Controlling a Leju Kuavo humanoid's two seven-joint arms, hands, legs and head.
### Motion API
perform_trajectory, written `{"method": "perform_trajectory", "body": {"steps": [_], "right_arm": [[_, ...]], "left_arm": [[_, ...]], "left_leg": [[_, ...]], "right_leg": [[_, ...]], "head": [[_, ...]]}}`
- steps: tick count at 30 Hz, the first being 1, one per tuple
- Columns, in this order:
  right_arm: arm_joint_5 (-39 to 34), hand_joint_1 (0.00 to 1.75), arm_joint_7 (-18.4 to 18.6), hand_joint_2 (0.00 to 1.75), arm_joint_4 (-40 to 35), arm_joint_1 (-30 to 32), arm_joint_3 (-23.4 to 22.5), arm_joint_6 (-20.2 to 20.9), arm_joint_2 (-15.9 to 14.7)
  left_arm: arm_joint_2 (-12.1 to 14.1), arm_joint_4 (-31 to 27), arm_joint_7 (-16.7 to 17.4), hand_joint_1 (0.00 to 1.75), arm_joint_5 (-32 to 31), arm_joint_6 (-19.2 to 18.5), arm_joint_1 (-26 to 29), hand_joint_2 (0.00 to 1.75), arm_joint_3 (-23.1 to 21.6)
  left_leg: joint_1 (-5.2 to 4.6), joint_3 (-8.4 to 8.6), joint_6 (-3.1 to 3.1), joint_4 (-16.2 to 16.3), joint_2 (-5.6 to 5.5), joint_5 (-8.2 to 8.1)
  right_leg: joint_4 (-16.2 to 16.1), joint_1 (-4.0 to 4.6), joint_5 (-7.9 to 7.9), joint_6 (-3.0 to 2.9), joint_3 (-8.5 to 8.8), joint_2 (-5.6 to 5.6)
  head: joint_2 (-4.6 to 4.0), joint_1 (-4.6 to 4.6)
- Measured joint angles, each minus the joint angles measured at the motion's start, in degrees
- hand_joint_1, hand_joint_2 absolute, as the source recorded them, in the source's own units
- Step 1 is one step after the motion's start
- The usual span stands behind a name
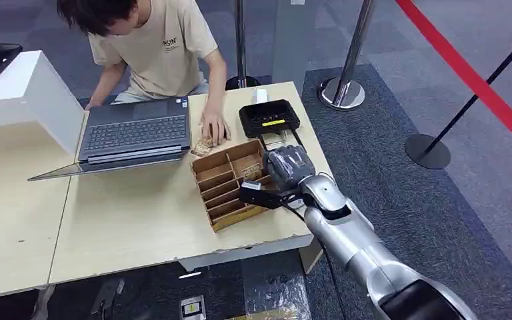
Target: Pass the card to the sensor for recognition and then transmit it.
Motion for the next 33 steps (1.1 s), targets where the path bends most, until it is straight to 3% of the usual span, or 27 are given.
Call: {"method": "perform_trajectory", "body": {"steps": [1, 2, 3, 4, 5, 13, 24, 33], "right_arm": [[-0.1, 1.71, 0.0, 1.75, 0.1, 0.0, 0.0, 0.0, 0.0], [-0.1, 1.38, 0.0, 1.75, 0.3, 0.0, 0.0, 0.0, 0.0], [-0.1, 0.51, 0.0, 1.75, 0.4, 0.0, 0.0, -0.1, 0.0], [-0.1, 0.07, 0.0, 1.75, 0.5, 0.0, 0.0, -0.2, 0.0], [-0.1, 0.00, 0.1, 1.75, 0.5, 0.1, 0.0, -0.6, 0.0], [-2.0, 0.00, 1.4, 1.75, -0.4, 0.3, -0.3, -3.8, -0.5], [-3.6, 0.00, 2.2, 1.75, -7.5, 0.0, -1.5, -0.5, -1.2], [-3.3, 0.03, 1.5, 1.75, -7.6, -0.1, -1.0, 0.1, 0.5]], "left_arm": [[0.0, 0.0, 0.0, 0.00, 0.0, 0.0, 0.0, 1.75, 0.0], [0.0, 0.0, 0.0, 0.00, 0.0, 0.0, -0.1, 1.75, 0.0], [0.0, 0.0, 0.0, 0.00, 0.0, 0.0, -0.1, 1.75, 0.0], [0.0, 0.0, 0.0, 0.00, 0.0, 0.0, -0.1, 1.75, 0.0], [0.0, 0.0, 0.0, 0.00, 0.0, 0.0, -0.1, 1.75, 0.0], [0.0, 0.0, -0.1, 0.00, 0.5, 0.3, 0.0, 1.75, 0.0], [0.1, 0.0, -0.8, 0.00, 0.1, 0.3, 0.5, 1.75, 0.0], [0.1, 0.0, 0.0, 0.00, -0.2, 0.3, 0.0, 1.75, 0.0]], "left_leg": [[0.00, 0.00, 0.00, 0.0, 0.00, 0.00], [0.00, 0.00, 0.00, 0.0, 0.00, 0.00], [0.00, 0.00, 0.00, 0.0, 0.00, 0.00], [0.00, 0.00, 0.00, 0.0, 0.00, 0.00], [0.00, 0.00, 0.00, 0.0, 0.00, 0.00], [0.00, 0.01, 0.00, 0.0, 0.01, 0.00], [0.00, 0.01, 0.00, 0.0, 0.01, 0.00], [0.00, 0.00, 0.00, 0.0, 0.00, 0.00]], "right_leg": [[0.0, 0.00, 0.00, 0.00, 0.00, 0.00], [0.0, 0.00, 0.00, 0.00, 0.00, 0.00], [0.0, 0.00, 0.00, 0.00, 0.00, 0.00], [0.0, 0.00, 0.00, 0.00, 0.00, 0.00], [0.0, 0.00, 0.00, 0.00, 0.00, 0.00], [0.0, 0.00, 0.00, 0.00, 0.00, 0.00], [0.0, 0.00, 0.00, 0.00, 0.01, 0.00], [0.0, 0.00, 0.00, 0.00, 0.01, 0.00]], "head": [[0.00, 0.00], [0.00, 0.00], [0.00, 0.02], [0.00, 0.00], [0.00, 0.02], [0.00, 0.00], [0.00, 0.00], [0.00, 0.00]]}}
